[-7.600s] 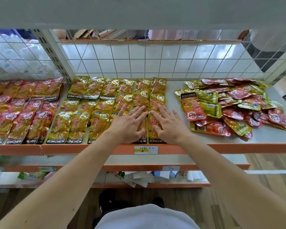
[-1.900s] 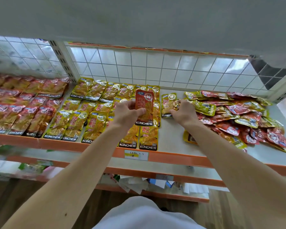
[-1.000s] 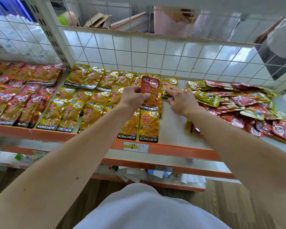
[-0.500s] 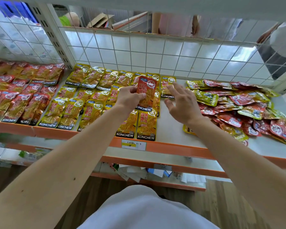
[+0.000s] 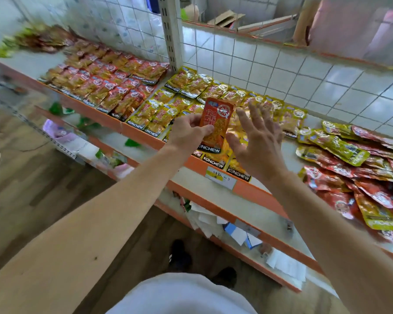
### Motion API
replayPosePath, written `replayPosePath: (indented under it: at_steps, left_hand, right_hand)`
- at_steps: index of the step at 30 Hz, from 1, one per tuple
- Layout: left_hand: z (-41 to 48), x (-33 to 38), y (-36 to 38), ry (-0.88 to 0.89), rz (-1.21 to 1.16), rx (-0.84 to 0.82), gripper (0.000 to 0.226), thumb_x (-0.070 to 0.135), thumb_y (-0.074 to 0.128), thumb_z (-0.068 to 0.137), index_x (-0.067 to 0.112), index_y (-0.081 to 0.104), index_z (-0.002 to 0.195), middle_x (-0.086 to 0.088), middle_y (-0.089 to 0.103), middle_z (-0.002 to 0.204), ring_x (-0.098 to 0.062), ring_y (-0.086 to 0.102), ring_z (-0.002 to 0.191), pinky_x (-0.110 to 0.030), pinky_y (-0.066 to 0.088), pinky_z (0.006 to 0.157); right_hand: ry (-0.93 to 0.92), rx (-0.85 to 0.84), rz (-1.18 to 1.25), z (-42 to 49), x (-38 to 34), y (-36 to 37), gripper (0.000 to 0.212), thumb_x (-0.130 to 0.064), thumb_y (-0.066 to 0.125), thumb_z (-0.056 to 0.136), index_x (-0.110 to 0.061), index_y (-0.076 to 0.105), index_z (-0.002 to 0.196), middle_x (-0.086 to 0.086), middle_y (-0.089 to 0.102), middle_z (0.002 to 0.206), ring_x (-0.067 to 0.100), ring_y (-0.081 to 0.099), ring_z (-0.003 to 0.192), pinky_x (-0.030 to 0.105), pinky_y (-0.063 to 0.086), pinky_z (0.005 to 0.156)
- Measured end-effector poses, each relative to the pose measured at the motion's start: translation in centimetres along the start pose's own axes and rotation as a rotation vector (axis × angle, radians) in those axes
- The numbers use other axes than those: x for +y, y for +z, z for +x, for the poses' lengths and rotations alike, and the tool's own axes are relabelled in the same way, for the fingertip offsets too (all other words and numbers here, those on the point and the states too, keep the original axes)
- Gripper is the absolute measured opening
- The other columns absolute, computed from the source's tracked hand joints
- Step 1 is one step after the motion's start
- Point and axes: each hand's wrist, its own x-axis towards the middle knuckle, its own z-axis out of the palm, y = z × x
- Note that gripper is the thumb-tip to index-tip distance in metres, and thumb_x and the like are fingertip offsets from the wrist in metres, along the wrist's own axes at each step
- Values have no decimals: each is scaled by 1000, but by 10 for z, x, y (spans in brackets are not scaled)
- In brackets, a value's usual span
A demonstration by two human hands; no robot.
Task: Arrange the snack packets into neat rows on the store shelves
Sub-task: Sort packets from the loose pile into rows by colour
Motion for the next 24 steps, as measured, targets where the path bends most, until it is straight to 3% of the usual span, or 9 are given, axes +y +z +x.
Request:
replayPosePath:
  at_steps: [3,9,13,21,24]
  left_hand:
    - [-16,1,-37,17,-27,92,11,9,70,90,20,69,94,3,73,90,-11,71,83,-23,58,75]
    - [-35,-7,-109,26,-114,245,14,10,72,89,24,69,89,5,73,86,-12,71,82,-20,55,71]
    - [-39,-17,-156,29,-152,272,14,15,72,89,23,70,100,3,74,95,-15,72,90,-27,57,79]
    - [-44,-29,-283,93,-204,249,16,9,70,91,22,65,98,7,72,92,-9,71,83,-16,54,64]
    - [-41,-34,-330,122,-191,256,17,8,72,89,20,66,100,4,74,93,-13,72,86,-25,57,75]
  right_hand:
    - [-80,-25,35,4,-36,13,67,-56,41,91,-31,33,154,-4,17,166,23,8,154,56,7,120]
    - [-184,-58,35,5,-100,25,66,-58,38,93,-32,33,154,-4,17,166,22,8,154,55,8,120]
    - [-195,-63,9,7,-142,32,67,-58,36,93,-33,31,154,-4,15,166,20,7,154,52,6,120]
    - [-243,-39,-8,27,-261,60,63,-57,41,98,-31,30,154,-4,20,165,19,16,152,56,9,120]
    - [-249,-27,7,32,-309,80,63,-56,43,99,-31,27,156,-5,18,166,18,12,153,51,5,121]
